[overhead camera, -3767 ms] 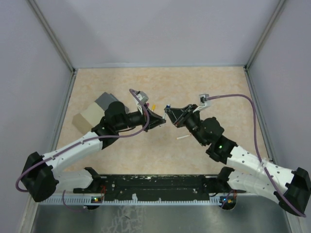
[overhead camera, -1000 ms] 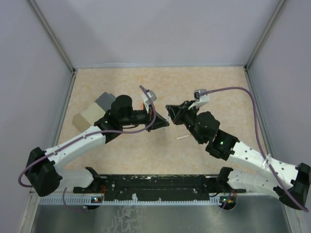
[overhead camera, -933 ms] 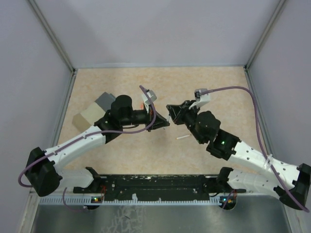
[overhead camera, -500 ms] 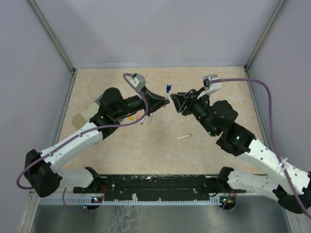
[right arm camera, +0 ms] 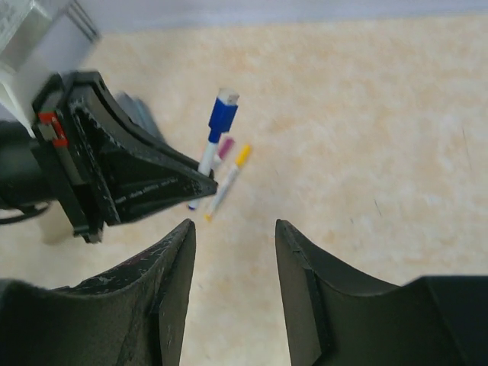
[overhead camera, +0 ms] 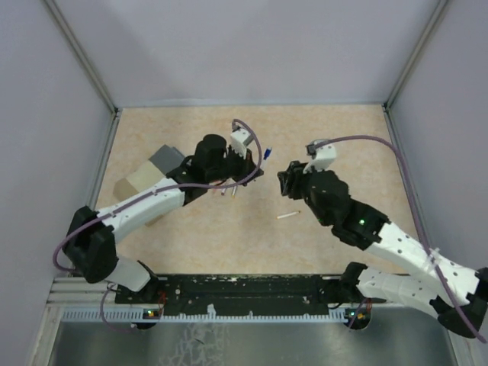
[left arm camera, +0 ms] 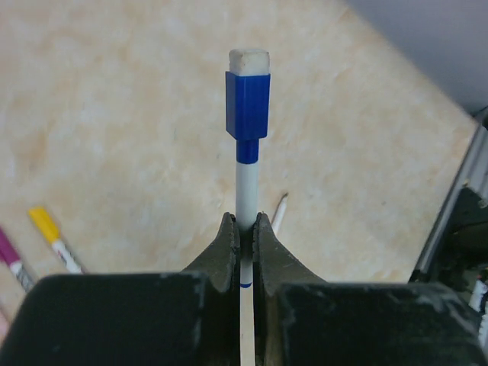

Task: Insert the pens into the pen caps
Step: Place the pen at the center of the board.

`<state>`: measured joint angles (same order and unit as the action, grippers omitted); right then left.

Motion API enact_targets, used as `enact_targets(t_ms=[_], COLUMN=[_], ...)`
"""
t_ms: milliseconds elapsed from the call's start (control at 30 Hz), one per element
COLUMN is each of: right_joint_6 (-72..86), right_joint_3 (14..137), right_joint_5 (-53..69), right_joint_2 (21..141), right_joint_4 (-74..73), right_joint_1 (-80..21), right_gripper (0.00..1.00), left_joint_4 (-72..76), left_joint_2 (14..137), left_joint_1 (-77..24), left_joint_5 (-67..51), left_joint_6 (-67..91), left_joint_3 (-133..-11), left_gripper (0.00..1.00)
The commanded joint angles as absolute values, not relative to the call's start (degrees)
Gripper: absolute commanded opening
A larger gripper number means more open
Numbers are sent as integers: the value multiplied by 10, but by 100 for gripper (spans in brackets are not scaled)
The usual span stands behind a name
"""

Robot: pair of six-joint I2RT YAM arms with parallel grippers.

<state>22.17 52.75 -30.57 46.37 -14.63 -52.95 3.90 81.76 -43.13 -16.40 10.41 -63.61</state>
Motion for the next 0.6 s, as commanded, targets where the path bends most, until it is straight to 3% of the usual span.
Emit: enact_targets(t_ms=[0,267,567], right_joint_6=[298,413,448], right_joint_3=[500,400,357], right_joint_5=[-320,-188,-191], right_joint_2=[530,528,480], right_joint_4=[-266,-224,-238], right_joint_1=[-526,-526,-527], right_gripper=[47,50,50], left_joint_4=[-49,-158,-238], left_joint_2=[885,1030,1159], left_joint_1=[-432,-432,-430], left_joint_5=[-99,-2,59], left_joint_6=[89,107,147], left_joint_3=[-624,-721,-817], left_gripper=[0,0,0])
